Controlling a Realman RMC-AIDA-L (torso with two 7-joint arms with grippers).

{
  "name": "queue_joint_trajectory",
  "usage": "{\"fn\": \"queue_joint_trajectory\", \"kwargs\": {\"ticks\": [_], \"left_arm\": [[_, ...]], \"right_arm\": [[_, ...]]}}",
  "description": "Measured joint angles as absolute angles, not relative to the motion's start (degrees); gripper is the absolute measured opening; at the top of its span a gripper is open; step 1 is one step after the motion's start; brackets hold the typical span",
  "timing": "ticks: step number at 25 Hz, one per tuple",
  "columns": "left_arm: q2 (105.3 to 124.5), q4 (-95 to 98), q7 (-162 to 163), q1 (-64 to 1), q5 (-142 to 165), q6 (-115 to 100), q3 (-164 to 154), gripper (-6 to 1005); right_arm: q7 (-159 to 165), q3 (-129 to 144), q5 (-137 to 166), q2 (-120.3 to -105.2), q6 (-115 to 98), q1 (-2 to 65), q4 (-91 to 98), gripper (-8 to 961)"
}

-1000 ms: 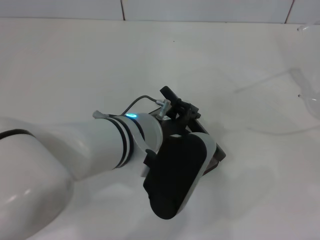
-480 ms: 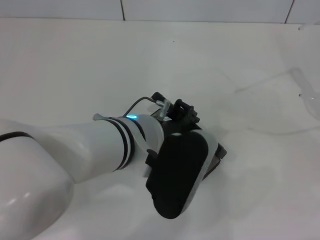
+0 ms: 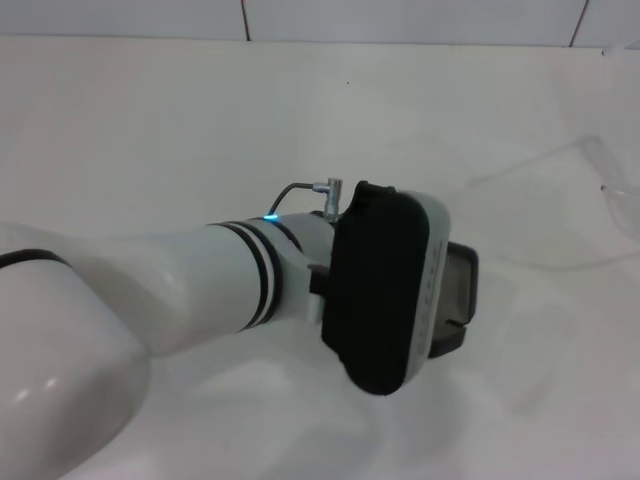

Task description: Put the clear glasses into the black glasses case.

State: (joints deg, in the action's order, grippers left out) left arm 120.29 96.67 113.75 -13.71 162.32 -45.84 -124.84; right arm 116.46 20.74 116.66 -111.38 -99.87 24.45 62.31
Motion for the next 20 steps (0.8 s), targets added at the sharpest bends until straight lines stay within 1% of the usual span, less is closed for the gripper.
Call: {"fn": "queue_joint_trajectory", "kwargs": {"ticks": [3, 20], "left_arm": [[120.31, 96.86, 117.11, -14.28, 162.32, -45.82, -124.92, 64], [120.4, 93.96, 129.15, -16.4, 162.39, -40.91, -124.85, 144]], "right_arm": [[116.45, 20.74, 116.0, -111.36, -99.9, 24.02, 62.31, 117], [115.51, 20.76, 115.28, -111.24, -100.46, 23.17, 60.86, 117]]}}
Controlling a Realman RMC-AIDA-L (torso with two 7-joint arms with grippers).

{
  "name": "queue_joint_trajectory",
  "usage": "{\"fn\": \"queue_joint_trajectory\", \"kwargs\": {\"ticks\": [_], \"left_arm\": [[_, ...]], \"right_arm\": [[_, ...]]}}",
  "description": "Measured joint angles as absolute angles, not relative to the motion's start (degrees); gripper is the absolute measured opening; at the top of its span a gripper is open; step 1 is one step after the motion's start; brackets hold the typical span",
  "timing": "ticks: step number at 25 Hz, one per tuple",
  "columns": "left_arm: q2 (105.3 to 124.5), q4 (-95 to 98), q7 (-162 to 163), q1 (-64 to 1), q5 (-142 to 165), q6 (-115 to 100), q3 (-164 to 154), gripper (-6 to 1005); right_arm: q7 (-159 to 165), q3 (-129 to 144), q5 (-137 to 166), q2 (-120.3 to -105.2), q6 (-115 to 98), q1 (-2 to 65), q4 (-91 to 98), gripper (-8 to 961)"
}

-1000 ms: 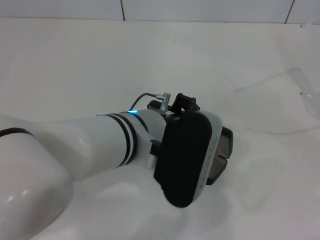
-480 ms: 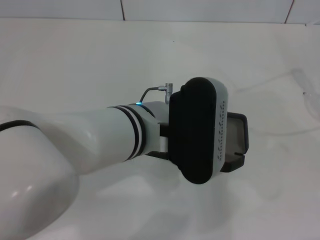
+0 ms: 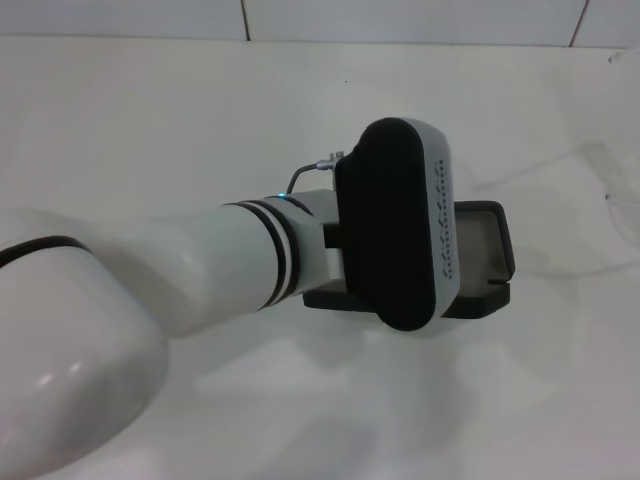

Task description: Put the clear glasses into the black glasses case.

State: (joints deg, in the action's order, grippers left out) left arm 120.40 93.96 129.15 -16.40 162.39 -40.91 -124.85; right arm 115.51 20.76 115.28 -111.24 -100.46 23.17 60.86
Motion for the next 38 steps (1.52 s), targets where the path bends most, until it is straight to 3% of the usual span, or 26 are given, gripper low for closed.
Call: {"fn": "queue_joint_trajectory", "kwargs": {"ticks": [8, 14, 28, 38], "left_arm": [[120.41, 93.12, 131.05, -16.47, 162.42, -40.12, -124.8, 182], [120.37, 92.72, 131.11, -16.41, 162.43, -39.71, -124.94, 338], [119.91, 104.04, 133.39, -15.51, 155.53, -48.46, -122.15, 365], [119.71, 112.2, 122.33, -10.98, 114.13, -55.85, -99.01, 387]], "right_arm": [[115.21, 20.73, 115.22, -111.03, -100.46, 23.09, 60.2, 117], [115.22, 20.74, 115.13, -110.9, -100.41, 23.11, 60.2, 117], [114.65, 20.74, 115.13, -110.78, -100.0, 23.31, 60.11, 117], [107.62, 20.74, 110.42, -110.21, -104.67, 22.57, 59.18, 117]]}}
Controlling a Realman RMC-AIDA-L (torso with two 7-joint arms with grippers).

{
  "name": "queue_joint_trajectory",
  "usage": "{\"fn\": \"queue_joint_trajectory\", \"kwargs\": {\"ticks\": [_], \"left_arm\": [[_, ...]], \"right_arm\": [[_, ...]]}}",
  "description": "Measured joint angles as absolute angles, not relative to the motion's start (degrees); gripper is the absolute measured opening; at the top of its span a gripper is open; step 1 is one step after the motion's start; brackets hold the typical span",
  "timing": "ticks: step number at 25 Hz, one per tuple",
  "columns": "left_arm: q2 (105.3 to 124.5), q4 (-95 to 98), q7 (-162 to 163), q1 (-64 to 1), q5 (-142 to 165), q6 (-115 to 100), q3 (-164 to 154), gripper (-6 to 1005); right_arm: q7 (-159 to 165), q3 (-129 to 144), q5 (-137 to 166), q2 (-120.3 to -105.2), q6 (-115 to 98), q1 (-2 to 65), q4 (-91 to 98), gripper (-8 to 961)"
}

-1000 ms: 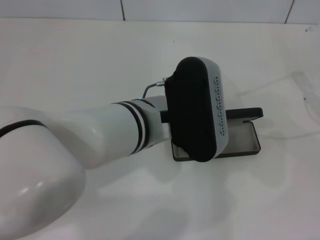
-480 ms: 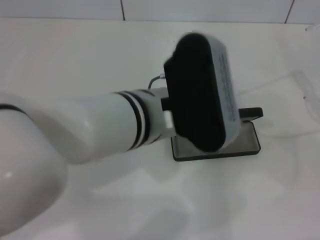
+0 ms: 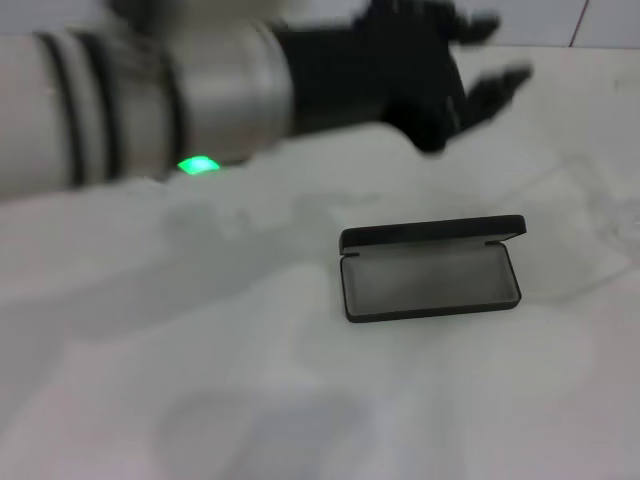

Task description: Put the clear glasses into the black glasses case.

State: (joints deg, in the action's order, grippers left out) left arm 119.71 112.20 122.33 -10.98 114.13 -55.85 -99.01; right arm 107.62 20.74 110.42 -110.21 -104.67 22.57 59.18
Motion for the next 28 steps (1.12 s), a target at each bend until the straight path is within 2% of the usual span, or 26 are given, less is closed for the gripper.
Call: {"fn": "queue_joint_trajectory", "kwargs": {"ticks": [3, 6, 11, 13, 20, 28], "left_arm": [[119.7, 111.23, 116.58, -9.92, 96.21, -62.01, -90.49, 374], [119.7, 108.14, 115.08, -11.24, 82.38, -72.43, -81.99, 362], [119.7, 101.97, 115.07, -13.7, 73.87, -82.0, -76.76, 341], [119.7, 98.46, 114.86, -14.98, 72.57, -84.83, -76.24, 140], [119.67, 89.15, 112.93, -17.86, 72.81, -88.94, -75.92, 83], [119.41, 83.11, 110.26, -18.62, 72.67, -89.58, -74.97, 83]], "right_arm": [[103.72, 21.23, 109.2, -110.36, -109.89, 22.75, 58.6, 117], [101.01, 24.03, 109.14, -111.59, -112.37, 24.33, 57.83, 117], [98.97, 30.32, 108.81, -112.57, -112.61, 27.81, 55.45, 116], [98.03, 33.23, 108.5, -112.99, -112.47, 30.23, 54.01, 116], [96.68, 40.21, 108.06, -115.41, -112.06, 38.7, 51.95, 116], [96.25, 42.13, 103.6, -115.46, -112.1, 41.09, 51.74, 116]]}}
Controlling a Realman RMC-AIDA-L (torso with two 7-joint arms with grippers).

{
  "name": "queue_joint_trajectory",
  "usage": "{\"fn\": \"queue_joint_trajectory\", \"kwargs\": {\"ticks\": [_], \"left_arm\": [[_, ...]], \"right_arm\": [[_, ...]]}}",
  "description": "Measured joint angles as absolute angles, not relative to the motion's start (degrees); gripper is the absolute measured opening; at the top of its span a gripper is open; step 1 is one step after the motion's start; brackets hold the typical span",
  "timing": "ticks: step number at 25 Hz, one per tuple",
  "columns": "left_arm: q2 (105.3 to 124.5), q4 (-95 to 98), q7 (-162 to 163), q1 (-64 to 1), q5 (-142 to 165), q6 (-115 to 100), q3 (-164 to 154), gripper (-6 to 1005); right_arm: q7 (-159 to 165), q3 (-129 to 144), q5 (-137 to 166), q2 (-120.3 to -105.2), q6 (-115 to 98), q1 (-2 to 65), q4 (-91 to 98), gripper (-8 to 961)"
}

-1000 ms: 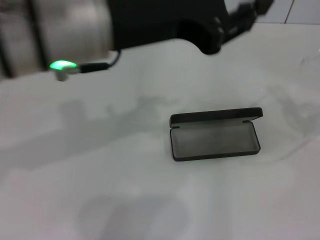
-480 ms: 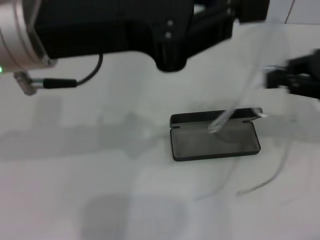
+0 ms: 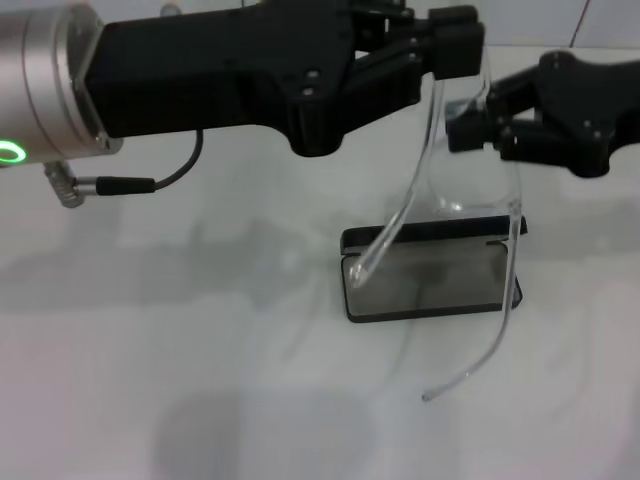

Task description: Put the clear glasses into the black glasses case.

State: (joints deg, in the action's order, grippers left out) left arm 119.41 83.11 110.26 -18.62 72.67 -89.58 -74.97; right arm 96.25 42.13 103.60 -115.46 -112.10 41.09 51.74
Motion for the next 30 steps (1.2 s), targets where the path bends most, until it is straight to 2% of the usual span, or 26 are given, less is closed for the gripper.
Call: {"fn": "queue_joint_trajectory", "kwargs": {"ticks": [11, 30], "left_arm": [[119.46, 81.26, 108.26, -19.69, 73.42, -90.29, -74.88, 82], [119.89, 79.27, 104.75, -20.16, 73.33, -89.64, -74.96, 82]], "right_arm": [[95.71, 42.18, 97.62, -115.17, -112.52, 40.73, 52.36, 116], [95.68, 44.87, 95.86, -115.55, -113.54, 40.76, 51.03, 115]]}}
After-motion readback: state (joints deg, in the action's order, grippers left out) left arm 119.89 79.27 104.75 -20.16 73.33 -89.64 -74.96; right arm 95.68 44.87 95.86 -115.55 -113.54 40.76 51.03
